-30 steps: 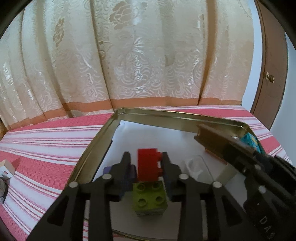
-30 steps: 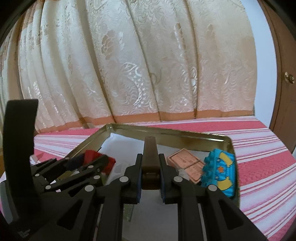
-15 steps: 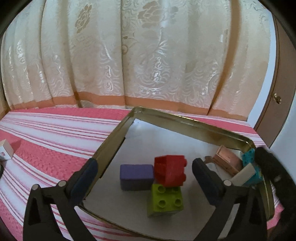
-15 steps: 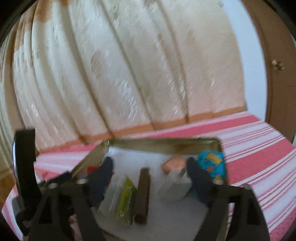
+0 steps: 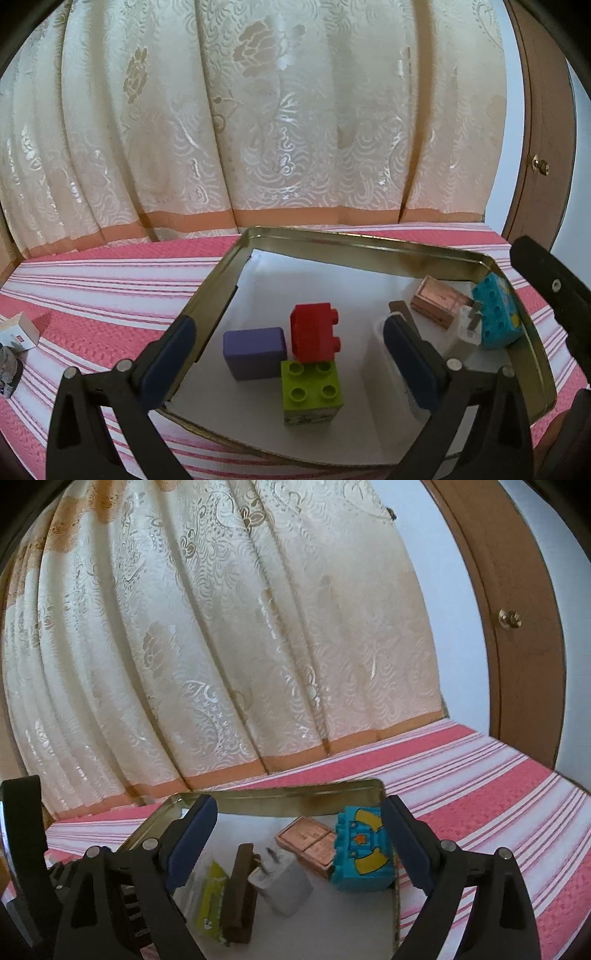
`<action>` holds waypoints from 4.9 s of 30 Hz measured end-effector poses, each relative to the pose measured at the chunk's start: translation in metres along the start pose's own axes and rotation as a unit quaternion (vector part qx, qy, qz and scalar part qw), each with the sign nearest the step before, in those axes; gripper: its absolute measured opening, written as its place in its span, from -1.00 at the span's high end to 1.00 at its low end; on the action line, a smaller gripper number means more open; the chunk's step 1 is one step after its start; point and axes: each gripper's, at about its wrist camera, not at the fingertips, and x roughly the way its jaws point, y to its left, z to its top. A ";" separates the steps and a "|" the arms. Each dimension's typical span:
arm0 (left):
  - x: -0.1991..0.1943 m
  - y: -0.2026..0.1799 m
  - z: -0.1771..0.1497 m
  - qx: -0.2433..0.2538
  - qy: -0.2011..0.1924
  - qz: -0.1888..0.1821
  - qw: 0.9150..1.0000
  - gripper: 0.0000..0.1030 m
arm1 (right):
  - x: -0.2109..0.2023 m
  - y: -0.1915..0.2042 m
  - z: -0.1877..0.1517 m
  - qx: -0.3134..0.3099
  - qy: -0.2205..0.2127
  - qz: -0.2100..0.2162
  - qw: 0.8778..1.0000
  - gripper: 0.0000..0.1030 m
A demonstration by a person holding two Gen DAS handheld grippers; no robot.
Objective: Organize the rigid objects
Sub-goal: 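Open both tools, releasing the red brick and brush into the tray, then withdraw both tools from the tray toward the hair clip and patterned box, then grasp the black-and-grey hair clip with the left tool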
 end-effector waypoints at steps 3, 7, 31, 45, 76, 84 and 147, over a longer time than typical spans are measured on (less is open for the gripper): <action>-0.003 0.000 -0.001 0.000 -0.003 0.002 1.000 -0.99 | -0.003 0.003 0.000 -0.014 -0.011 -0.014 1.000 -0.79; -0.011 -0.001 -0.002 0.003 -0.024 0.016 1.000 -0.99 | -0.012 0.004 0.000 -0.031 -0.043 -0.041 0.998 -0.79; -0.026 -0.005 -0.007 0.032 -0.047 0.034 0.998 -0.99 | -0.015 -0.004 -0.002 -0.024 -0.038 -0.052 0.998 -0.79; -0.035 0.006 -0.012 0.025 -0.051 0.033 0.998 -0.99 | -0.034 0.013 -0.011 -0.025 -0.061 -0.041 0.997 -0.79; -0.061 0.069 -0.027 0.015 -0.061 0.064 0.996 -0.99 | -0.046 0.042 -0.022 -0.011 -0.062 -0.007 0.998 -0.79; -0.062 0.110 -0.031 -0.005 -0.055 0.103 0.993 -0.99 | -0.042 0.078 -0.031 -0.013 -0.043 0.027 0.999 -0.79; -0.039 0.426 -0.087 -0.258 0.118 0.197 0.939 0.15 | 0.038 0.402 -0.130 -0.106 0.230 0.278 0.927 -0.79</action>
